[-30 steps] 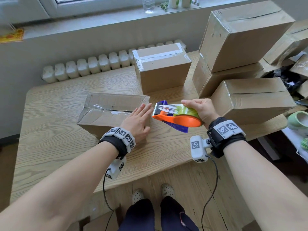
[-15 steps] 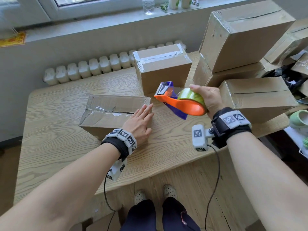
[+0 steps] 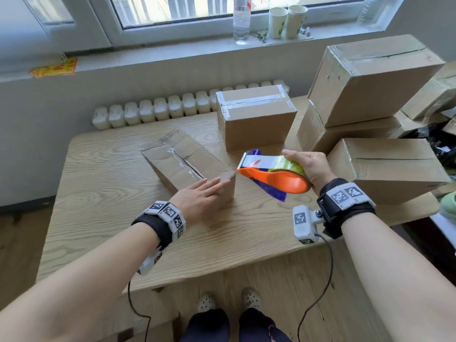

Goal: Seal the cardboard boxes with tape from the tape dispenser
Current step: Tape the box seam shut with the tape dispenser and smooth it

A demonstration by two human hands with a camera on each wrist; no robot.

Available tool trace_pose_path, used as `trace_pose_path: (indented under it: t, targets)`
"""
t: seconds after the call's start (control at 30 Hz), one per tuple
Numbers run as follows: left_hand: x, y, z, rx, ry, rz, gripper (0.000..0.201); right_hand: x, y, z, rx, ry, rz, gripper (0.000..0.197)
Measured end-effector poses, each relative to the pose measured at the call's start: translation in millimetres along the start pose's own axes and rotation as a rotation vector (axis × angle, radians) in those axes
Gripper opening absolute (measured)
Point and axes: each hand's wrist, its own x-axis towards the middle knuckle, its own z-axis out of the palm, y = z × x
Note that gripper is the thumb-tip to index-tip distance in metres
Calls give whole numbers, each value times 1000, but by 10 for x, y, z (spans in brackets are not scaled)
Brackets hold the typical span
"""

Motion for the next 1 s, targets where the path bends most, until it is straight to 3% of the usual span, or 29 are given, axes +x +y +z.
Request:
trace_pose_path:
  t: [0.17, 0.3, 0.4, 0.53, 0.6, 0.77, 0.87, 1.0]
  targets:
    - [-442, -175, 69, 85, -55, -51, 72, -9, -102, 250, -75, -38, -11, 44]
    - [-679, -204, 12, 56, -151, -171, 70, -27, -220, 485, -89, -118, -58, 45]
    - [-715, -230, -47, 14, 26, -158, 60, -31, -319, 616, -153, -158, -116, 45]
    - [-529, -237, -341, -326, 342, -394, 54, -76, -524, 786, -327, -288, -193, 44]
    - [-386, -226, -583, -476, 396, -463, 46, -84, -617, 899, -413, -349, -236, 47]
    - [-225, -260, -914, -581, 248, -407, 25, -120, -796, 1098, -541, -426, -328, 55]
    - [-216, -305, -1002, -548, 237, -445, 12, -133, -884, 1113, -587, -431, -355, 53]
    - [-240, -350, -1137, -590, 261, -498, 8, -113, -957, 1118, -653, -387, -405, 55]
